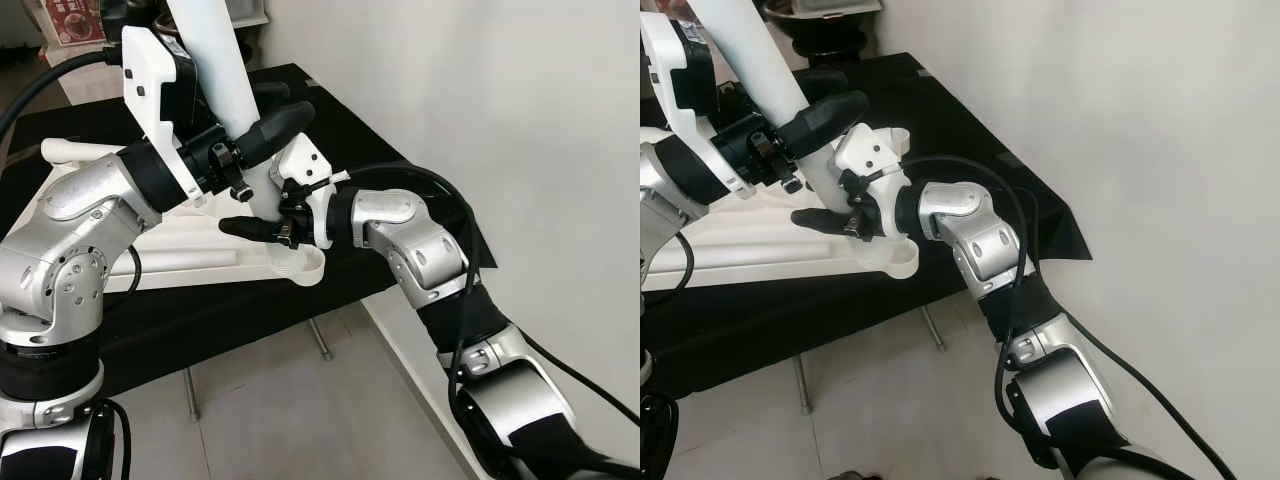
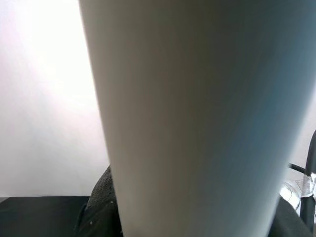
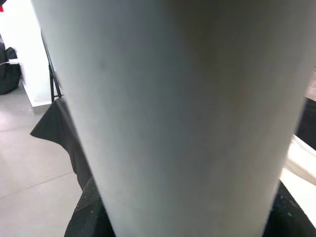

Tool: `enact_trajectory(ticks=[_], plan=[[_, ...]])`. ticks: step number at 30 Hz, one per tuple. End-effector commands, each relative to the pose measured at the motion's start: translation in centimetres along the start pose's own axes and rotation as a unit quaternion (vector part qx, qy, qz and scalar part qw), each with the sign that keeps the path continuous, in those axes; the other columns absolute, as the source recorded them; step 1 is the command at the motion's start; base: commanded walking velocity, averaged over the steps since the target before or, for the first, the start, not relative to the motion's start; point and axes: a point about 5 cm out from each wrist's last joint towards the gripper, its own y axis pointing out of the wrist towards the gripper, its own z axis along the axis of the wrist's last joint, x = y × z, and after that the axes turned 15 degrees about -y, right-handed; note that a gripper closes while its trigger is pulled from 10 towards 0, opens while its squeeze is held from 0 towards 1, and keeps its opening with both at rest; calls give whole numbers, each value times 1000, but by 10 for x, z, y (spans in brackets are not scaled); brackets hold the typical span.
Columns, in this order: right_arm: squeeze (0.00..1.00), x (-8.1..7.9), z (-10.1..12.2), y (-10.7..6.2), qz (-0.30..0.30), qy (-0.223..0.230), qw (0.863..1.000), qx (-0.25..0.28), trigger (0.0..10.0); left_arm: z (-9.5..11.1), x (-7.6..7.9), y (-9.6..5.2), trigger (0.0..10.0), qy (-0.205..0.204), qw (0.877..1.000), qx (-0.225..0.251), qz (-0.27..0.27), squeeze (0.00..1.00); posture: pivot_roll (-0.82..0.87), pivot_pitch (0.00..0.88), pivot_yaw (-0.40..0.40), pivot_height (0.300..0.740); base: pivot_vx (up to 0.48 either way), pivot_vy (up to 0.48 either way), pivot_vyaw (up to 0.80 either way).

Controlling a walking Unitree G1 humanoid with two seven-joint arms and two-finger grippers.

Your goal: Building children table

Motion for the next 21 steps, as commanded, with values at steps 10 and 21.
enact_trajectory(ticks=[10,21], plan=[[0,29,-1,-6,-129,30,991,-1,0,51,3,-1,10000,15,990,136,21,1000,-70,90,22,740,0,0,0],[0,78,-7,-55,-317,58,947,0,0,95,-5,-56,10000,72,966,197,149,1000,-39,130,11,740,0,0,0]])
